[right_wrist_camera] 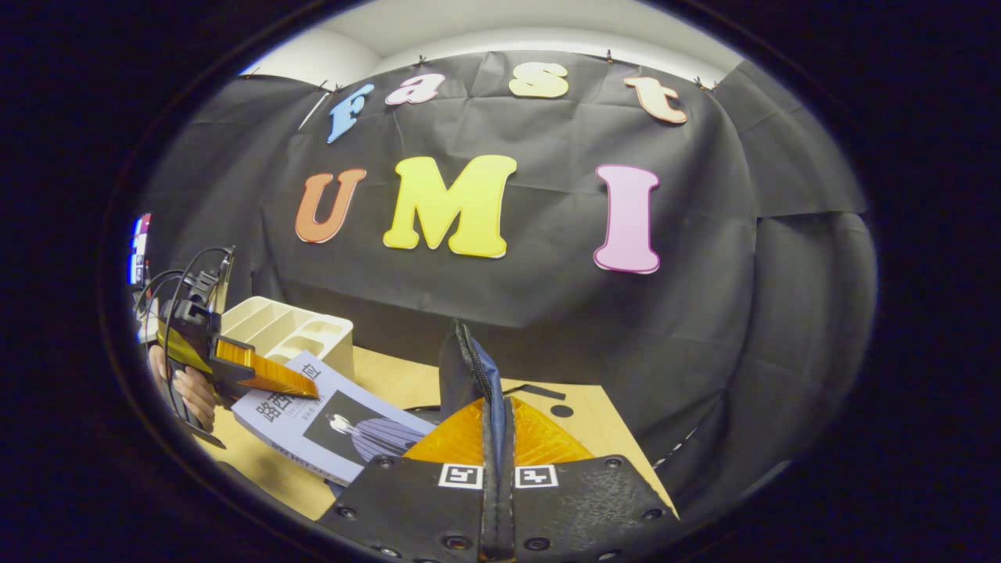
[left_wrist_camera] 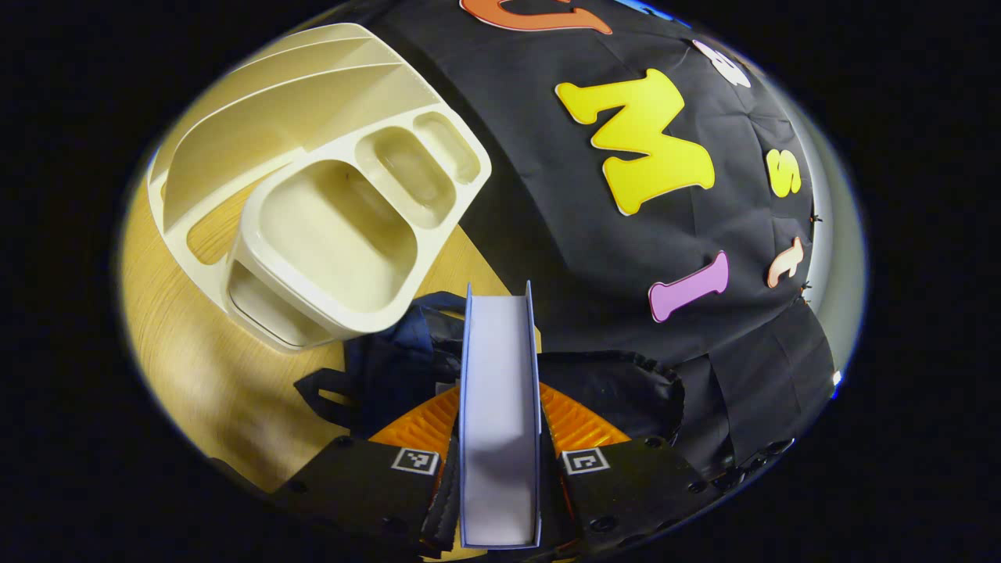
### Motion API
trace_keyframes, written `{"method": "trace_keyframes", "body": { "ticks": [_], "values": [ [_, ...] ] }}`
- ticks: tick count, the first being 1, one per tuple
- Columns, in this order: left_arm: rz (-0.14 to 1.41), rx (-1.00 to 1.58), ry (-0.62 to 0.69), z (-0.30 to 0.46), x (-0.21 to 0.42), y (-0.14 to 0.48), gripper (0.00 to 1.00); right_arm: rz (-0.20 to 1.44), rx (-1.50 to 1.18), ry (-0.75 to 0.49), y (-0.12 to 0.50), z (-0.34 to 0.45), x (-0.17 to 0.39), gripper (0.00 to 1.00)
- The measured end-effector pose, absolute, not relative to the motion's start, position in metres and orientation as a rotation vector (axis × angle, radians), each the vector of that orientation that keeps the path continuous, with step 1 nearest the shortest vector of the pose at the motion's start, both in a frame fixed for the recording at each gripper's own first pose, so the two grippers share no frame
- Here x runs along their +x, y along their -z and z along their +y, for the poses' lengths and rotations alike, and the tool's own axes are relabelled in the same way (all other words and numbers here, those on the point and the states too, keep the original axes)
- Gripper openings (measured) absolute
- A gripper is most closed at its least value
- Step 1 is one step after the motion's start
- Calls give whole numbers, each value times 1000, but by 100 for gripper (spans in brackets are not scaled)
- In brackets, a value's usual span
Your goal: Open the schoolbag, grab two books from the bookshelf and put them into the schoolbag.
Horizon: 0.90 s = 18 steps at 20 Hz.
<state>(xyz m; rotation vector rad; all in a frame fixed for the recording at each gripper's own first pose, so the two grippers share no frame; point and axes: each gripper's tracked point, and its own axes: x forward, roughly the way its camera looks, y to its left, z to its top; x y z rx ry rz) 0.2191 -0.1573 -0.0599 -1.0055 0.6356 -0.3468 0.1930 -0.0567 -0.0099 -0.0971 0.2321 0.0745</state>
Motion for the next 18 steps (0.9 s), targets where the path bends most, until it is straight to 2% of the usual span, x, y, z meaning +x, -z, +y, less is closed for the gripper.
{"method": "trace_keyframes", "body": {
  "ticks": [3, 8, 12, 13, 14, 18],
  "values": [
    [595, -948, 333, -169, 217, 65, 43, 218, -91, -90, 7, -52, 193, 3],
    [533, -912, 282, -189, 224, 73, 45, 188, -42, -97, -2, -50, 193, 0],
    [508, -978, 289, -217, 230, 87, 45, 169, -19, -102, -8, -53, 191, 0],
    [499, -1009, 287, -224, 234, 90, 45, 164, -13, -101, -9, -53, 190, 3],
    [503, -1049, 284, -233, 238, 93, 45, 157, -9, -101, -11, -53, 190, 0],
    [480, -1094, 291, -271, 246, 103, 46, 147, -20, -106, -14, -54, 190, 0]
  ]
}}
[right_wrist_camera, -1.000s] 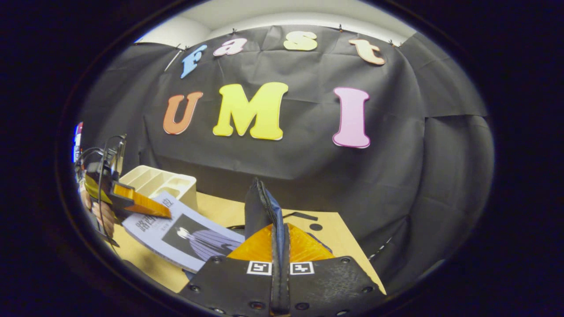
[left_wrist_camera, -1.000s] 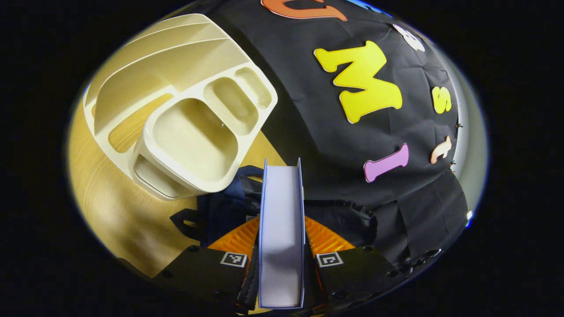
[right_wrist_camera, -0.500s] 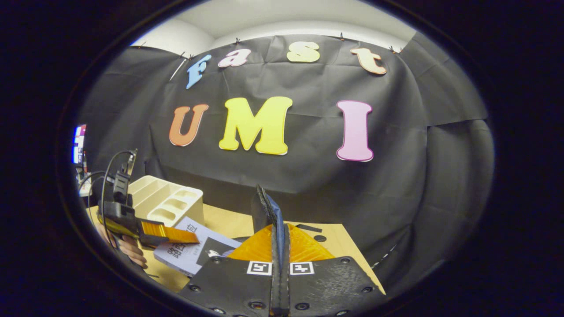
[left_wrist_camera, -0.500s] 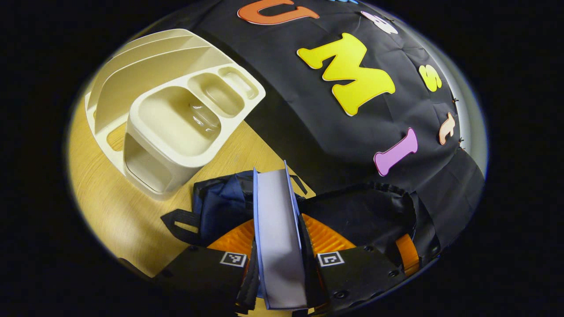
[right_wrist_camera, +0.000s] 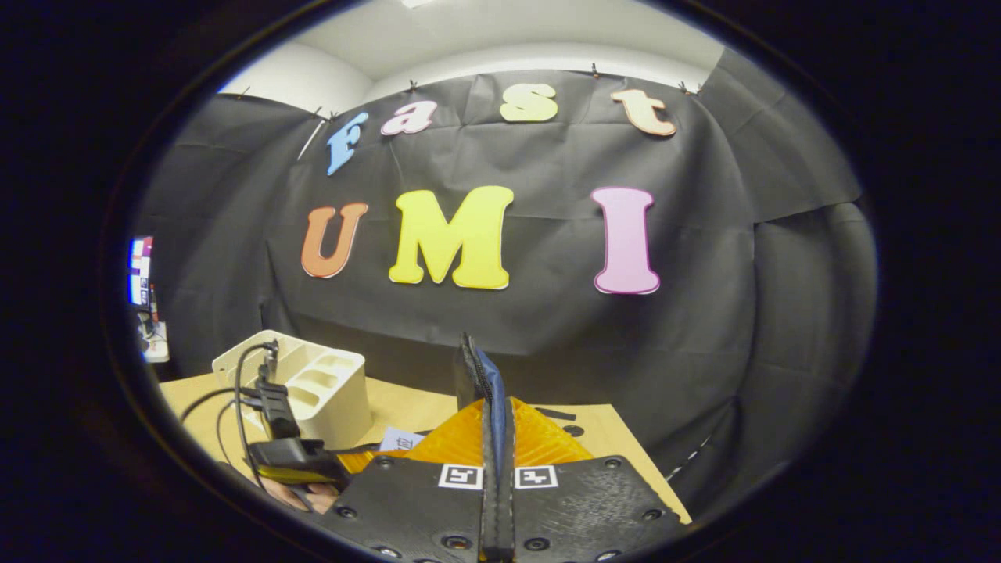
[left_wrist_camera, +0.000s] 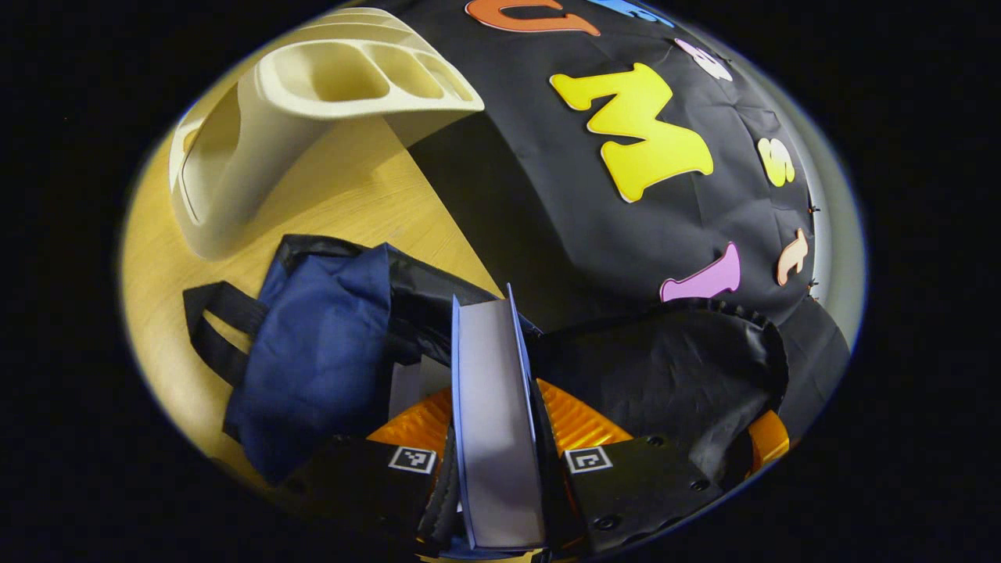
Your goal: Open the schoolbag, grab two books from the bookshelf and put them into the schoolbag.
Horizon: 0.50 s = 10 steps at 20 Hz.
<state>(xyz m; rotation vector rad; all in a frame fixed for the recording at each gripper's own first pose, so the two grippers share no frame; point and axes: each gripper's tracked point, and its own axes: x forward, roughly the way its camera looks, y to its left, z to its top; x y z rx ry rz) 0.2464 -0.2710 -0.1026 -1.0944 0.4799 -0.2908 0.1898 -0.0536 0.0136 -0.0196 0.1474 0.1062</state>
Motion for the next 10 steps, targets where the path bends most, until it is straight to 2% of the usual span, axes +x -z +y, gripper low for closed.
{"method": "trace_keyframes", "body": {
  "ticks": [5, 8, 10],
  "values": [
    [474, -1113, 273, -299, 256, 115, 47, 143, -11, -113, -15, -55, 191, 0],
    [477, -1096, 252, -306, 253, 128, 59, 160, 1, -116, -6, -57, 190, 0],
    [493, -1026, 273, -312, 252, 126, 62, 164, 1, -107, -5, -61, 191, 1]
  ]
}}
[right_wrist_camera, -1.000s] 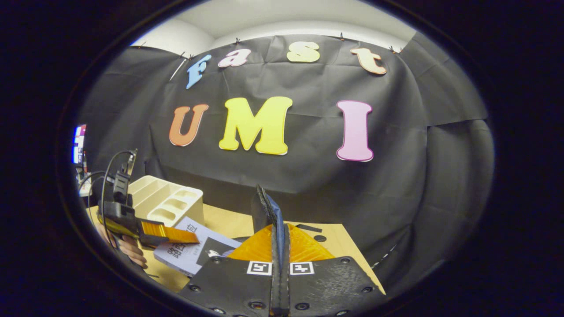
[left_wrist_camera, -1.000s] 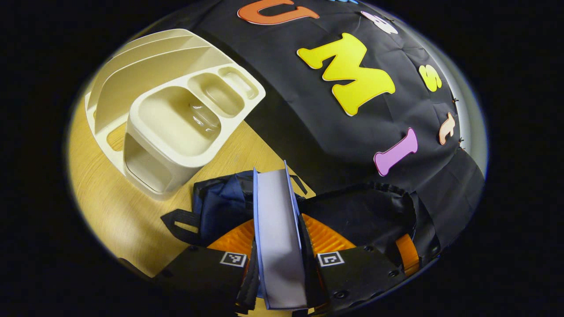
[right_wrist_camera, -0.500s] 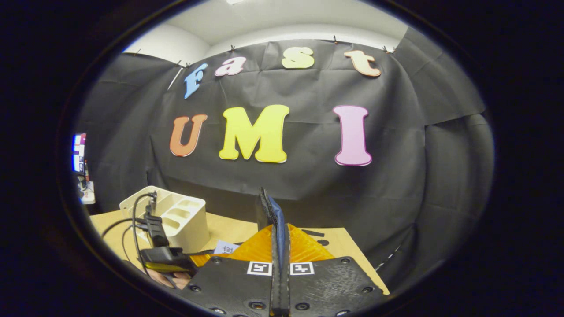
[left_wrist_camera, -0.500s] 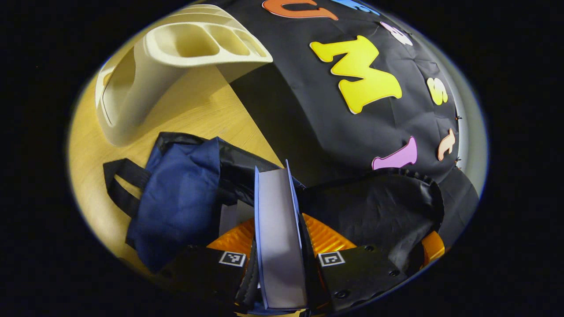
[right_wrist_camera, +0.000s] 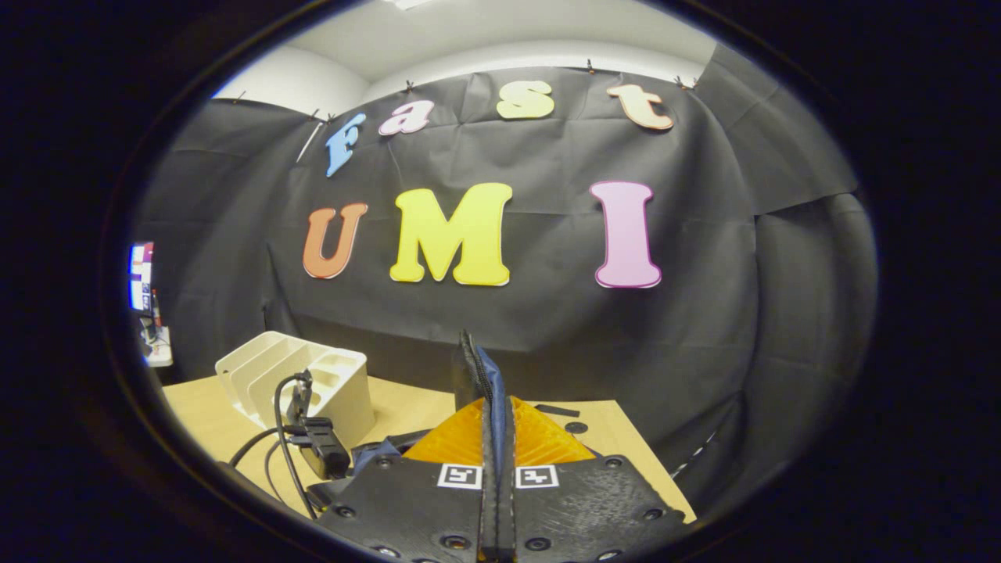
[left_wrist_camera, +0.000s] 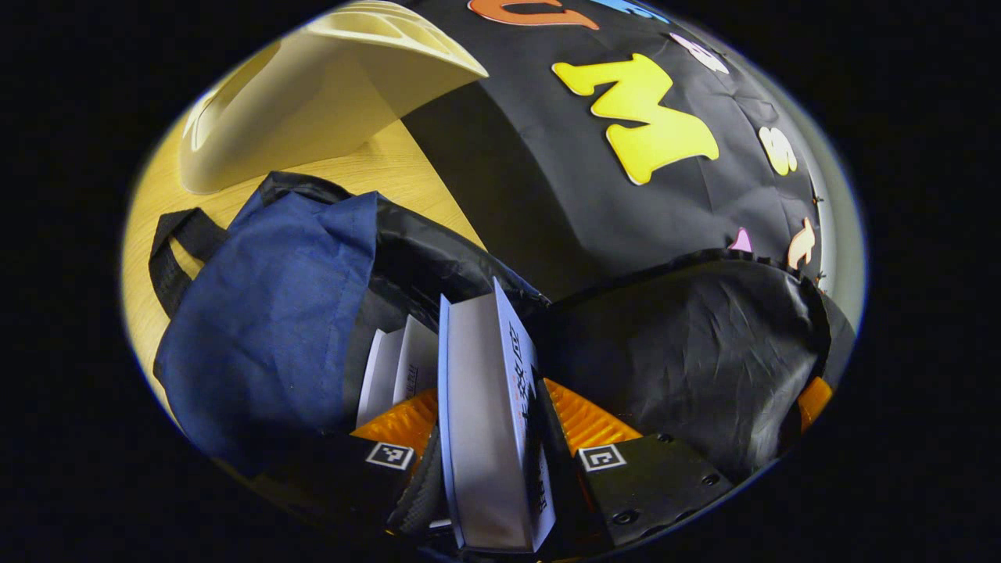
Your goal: Open the schoolbag, grab two books from the bookshelf and put them into the schoolbag.
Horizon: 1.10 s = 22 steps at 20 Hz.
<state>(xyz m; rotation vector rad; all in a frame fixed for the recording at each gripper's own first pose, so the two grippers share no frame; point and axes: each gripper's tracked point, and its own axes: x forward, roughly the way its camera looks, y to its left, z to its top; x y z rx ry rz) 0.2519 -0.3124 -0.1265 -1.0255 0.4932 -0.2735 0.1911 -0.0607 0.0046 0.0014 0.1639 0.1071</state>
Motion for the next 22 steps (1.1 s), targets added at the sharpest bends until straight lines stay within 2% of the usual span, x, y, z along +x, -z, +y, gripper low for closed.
{"method": "trace_keyframes", "body": {
  "ticks": [4, 8, 12, 16, 17, 18, 20, 21, 22],
  "values": [
    [527, -909, 287, -312, 249, 128, 74, 165, -2, -84, -3, -67, 189, 1],
    [555, -779, 281, -301, 245, 130, 81, 186, -7, -62, 3, -70, 187, 1],
    [583, -742, 260, -280, 238, 131, 81, 214, -9, -40, 12, -71, 184, 0],
    [533, -651, 217, -249, 228, 123, 81, 238, -25, -8, 21, -71, 180, 2],
    [526, -639, 216, -243, 223, 121, 81, 241, -33, 1, 22, -69, 177, 7],
    [520, -622, 210, -236, 219, 120, 81, 241, -40, 8, 21, -68, 174, 5],
    [495, -565, 175, -217, 212, 117, 81, 234, -68, 10, 21, -64, 168, 17],
    [480, -529, 150, -205, 210, 117, 81, 234, -80, 17, 21, -65, 164, 10],
    [467, -504, 137, -195, 206, 115, 81, 229, -83, 28, 21, -66, 162, 10]
  ]
}}
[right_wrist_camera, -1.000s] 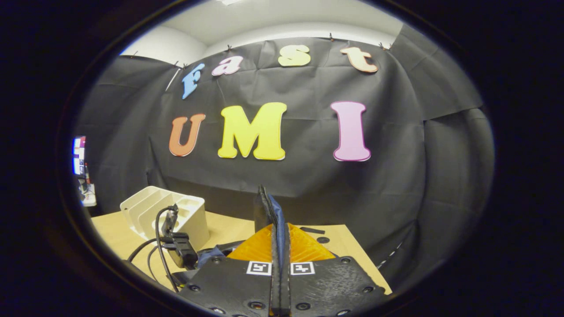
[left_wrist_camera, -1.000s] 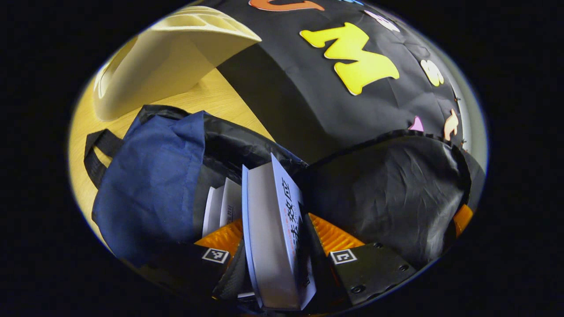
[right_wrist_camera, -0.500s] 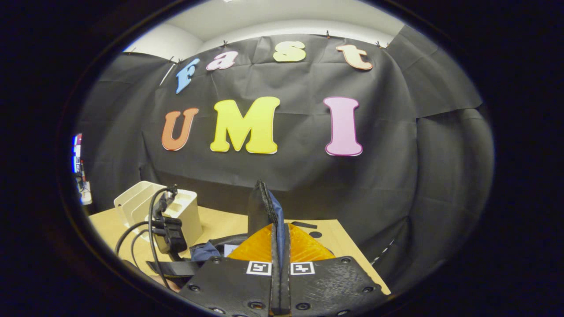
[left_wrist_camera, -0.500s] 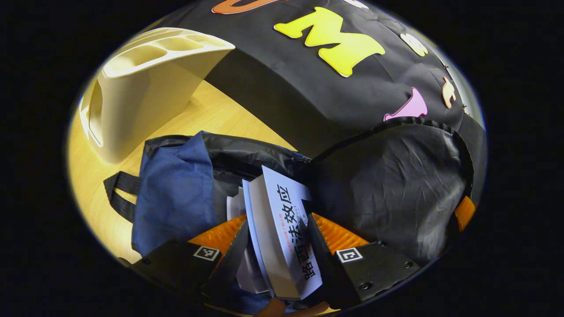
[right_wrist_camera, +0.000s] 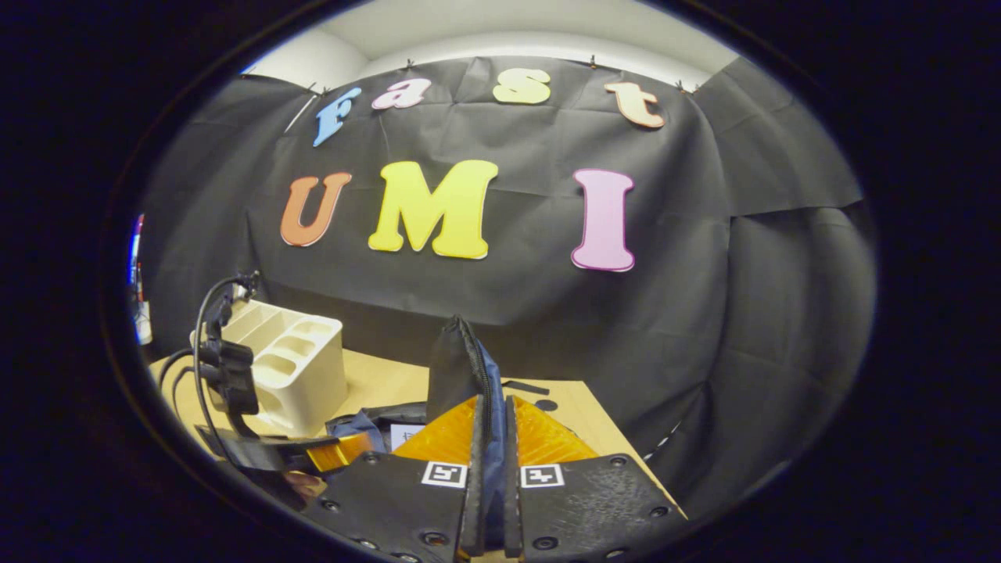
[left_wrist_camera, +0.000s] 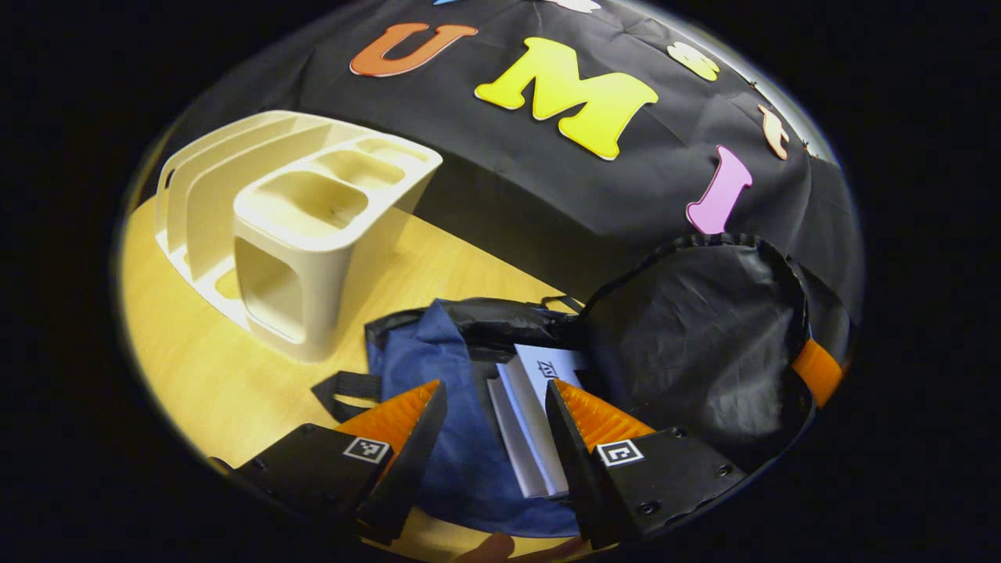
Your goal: Open the schoolbag, grab two books from the bookshelf and put them into the schoolbag.
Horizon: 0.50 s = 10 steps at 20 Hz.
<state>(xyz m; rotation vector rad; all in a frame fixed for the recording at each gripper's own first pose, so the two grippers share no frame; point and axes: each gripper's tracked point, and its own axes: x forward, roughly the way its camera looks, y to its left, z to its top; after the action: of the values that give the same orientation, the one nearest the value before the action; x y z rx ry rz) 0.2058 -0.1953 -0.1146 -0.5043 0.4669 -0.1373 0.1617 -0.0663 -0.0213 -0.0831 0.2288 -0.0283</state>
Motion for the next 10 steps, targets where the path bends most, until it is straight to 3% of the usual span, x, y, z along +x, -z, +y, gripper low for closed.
{"method": "trace_keyframes", "body": {
  "ticks": [1, 2, 3, 4, 7, 9, 10],
  "values": [
    [459, -489, 125, -186, 201, 114, 81, 230, -83, 35, 21, -65, 156, 23],
    [451, -487, 120, -179, 196, 112, 81, 232, -80, 42, 21, -64, 151, 14],
    [443, -489, 116, -171, 191, 109, 81, 233, -77, 55, 22, -65, 146, 14],
    [436, -482, 105, -161, 185, 108, 81, 231, -76, 62, 20, -66, 141, 25],
    [422, -442, 61, -127, 163, 105, 81, 229, -82, 94, 19, -67, 122, 25],
    [409, -416, 46, -106, 144, 101, 81, 219, -90, 111, 16, -66, 107, 30],
    [401, -393, 33, -95, 136, 99, 81, 209, -92, 124, 14, -66, 100, 39]
  ]
}}
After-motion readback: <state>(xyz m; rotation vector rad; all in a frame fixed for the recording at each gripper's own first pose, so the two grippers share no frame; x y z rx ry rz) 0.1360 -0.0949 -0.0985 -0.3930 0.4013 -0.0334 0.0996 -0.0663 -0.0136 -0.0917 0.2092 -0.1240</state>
